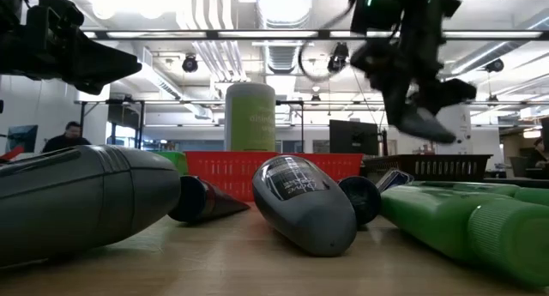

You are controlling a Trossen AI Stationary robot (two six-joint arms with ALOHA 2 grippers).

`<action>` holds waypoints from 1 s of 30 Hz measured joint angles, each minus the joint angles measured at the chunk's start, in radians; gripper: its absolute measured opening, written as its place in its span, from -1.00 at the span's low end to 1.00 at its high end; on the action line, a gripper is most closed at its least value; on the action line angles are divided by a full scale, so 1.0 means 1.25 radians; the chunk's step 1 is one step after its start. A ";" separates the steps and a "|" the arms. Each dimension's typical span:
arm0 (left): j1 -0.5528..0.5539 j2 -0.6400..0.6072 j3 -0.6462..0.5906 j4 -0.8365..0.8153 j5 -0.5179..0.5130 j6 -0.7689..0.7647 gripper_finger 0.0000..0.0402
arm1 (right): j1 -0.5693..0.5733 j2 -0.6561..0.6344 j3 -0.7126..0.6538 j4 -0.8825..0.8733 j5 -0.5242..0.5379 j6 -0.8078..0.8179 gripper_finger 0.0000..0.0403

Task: Pick & Place Travel size toiletries
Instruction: Put the black deodorant into the black bin

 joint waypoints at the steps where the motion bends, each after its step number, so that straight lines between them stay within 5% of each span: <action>1: 0.000 0.000 0.000 0.000 0.000 0.000 -0.22 | -0.020 0.009 -0.006 -0.001 -0.006 -0.020 0.03; 14: 0.000 0.000 0.000 0.000 0.000 0.000 -0.22 | -0.095 0.104 -0.007 0.015 -0.041 -0.102 0.20; 30: 0.000 0.000 0.000 0.000 0.000 0.000 -0.22 | -0.047 -0.020 0.046 0.007 0.008 -0.102 0.67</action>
